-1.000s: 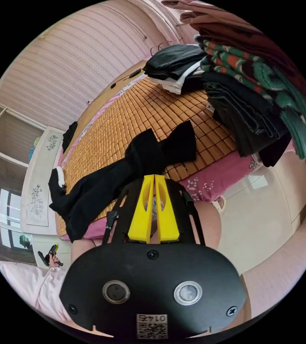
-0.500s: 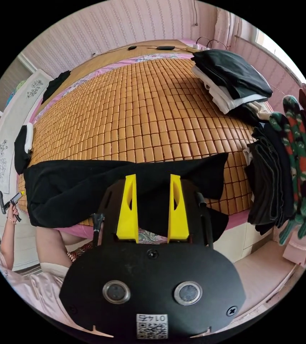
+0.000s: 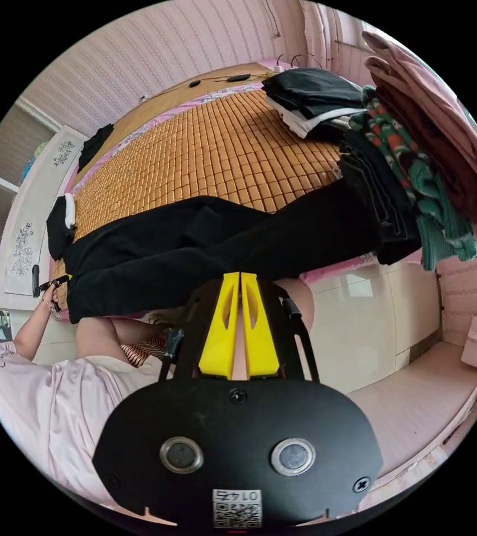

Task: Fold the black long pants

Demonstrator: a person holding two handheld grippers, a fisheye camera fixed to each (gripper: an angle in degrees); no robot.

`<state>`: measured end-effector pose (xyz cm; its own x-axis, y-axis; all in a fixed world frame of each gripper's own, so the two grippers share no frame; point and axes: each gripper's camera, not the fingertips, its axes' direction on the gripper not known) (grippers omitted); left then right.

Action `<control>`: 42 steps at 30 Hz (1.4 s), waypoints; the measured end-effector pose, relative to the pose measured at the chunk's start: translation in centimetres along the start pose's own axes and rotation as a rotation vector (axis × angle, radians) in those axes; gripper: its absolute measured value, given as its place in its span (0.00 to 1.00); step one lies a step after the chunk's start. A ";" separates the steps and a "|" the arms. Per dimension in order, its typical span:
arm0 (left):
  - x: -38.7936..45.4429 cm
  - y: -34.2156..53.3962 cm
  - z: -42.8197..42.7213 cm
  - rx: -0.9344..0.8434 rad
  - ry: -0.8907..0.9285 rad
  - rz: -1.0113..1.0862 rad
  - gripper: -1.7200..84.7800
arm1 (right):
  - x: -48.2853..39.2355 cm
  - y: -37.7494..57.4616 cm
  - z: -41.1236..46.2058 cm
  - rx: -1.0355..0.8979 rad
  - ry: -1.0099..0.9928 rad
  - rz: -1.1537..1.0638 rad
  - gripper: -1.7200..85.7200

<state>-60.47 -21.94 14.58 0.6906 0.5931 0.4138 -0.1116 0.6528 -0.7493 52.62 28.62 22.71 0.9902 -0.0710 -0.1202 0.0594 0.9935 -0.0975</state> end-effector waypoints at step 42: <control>2.6 -3.7 -3.8 -0.051 -0.177 -0.216 0.06 | 0.7 -17.6 5.9 0.098 0.082 -0.231 0.03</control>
<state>-55.53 -24.65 16.43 0.5582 0.5186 0.6476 0.0640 0.7513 -0.6569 52.96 11.57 30.16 0.9355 -0.3004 -0.1861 0.2990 0.9536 -0.0362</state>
